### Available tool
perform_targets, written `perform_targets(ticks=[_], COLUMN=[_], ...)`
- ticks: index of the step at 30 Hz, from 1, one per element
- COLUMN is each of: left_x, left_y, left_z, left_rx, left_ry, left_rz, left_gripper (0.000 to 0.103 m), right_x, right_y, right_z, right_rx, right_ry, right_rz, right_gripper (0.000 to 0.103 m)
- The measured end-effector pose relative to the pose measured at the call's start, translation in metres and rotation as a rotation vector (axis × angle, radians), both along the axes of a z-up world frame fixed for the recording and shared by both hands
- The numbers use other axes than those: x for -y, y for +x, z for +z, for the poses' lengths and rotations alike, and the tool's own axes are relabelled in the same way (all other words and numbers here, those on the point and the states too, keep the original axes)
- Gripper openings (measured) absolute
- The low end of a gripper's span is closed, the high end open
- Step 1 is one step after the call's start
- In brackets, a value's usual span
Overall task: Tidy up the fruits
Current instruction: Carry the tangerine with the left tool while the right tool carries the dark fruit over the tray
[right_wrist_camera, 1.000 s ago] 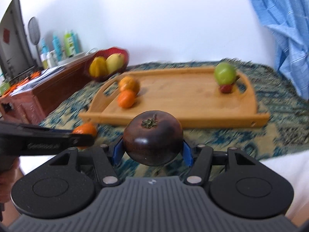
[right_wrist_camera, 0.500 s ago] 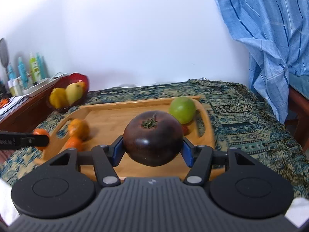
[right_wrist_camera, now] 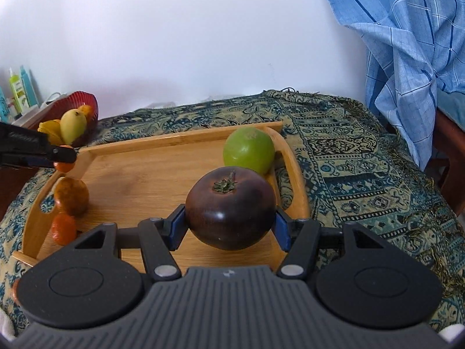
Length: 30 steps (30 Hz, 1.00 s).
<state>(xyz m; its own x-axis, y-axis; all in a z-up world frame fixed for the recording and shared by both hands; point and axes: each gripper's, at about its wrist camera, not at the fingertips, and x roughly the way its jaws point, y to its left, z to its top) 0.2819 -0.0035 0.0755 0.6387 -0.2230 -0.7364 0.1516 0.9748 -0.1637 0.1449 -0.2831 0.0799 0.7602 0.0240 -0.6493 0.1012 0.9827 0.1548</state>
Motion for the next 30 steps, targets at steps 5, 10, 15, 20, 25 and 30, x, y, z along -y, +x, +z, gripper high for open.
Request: perform_targets(ticks=[5, 10, 15, 20, 25, 30], left_x=[0.006, 0.01, 0.013, 0.015, 0.016, 0.017], left_y=[0.022, 0.028, 0.03, 0.028, 0.027, 0.028], left_z=[-0.016, -0.023, -0.029, -0.033, -0.033, -0.034], left_rx=[-0.017, -0.025, -0.031, -0.022, -0.019, -0.022], left_ry=[0.033, 0.032, 0.045, 0.065, 0.067, 0.076], left_rz=[0.009, 0.006, 0.005, 0.002, 0.001, -0.001], left_gripper=[0.033, 0.033, 0.033, 0.033, 0.033, 0.034], right_x=[0.002, 0.004, 0.002, 0.0, -0.002, -0.004], right_y=[0.008, 0.011, 0.014, 0.016, 0.018, 0.02], right_z=[-0.007, -0.01, -0.012, -0.014, -0.016, -0.019], right_rx=[-0.037, -0.045, -0.052, -0.054, -0.059, -0.068], right_ry=[-0.022, -0.022, -0.024, -0.022, -0.025, -0.025], right_rz=[-0.006, -0.008, 0.0, 0.003, 0.009, 0.016], right_gripper=[0.063, 0.063, 0.063, 0.063, 0.063, 0.063])
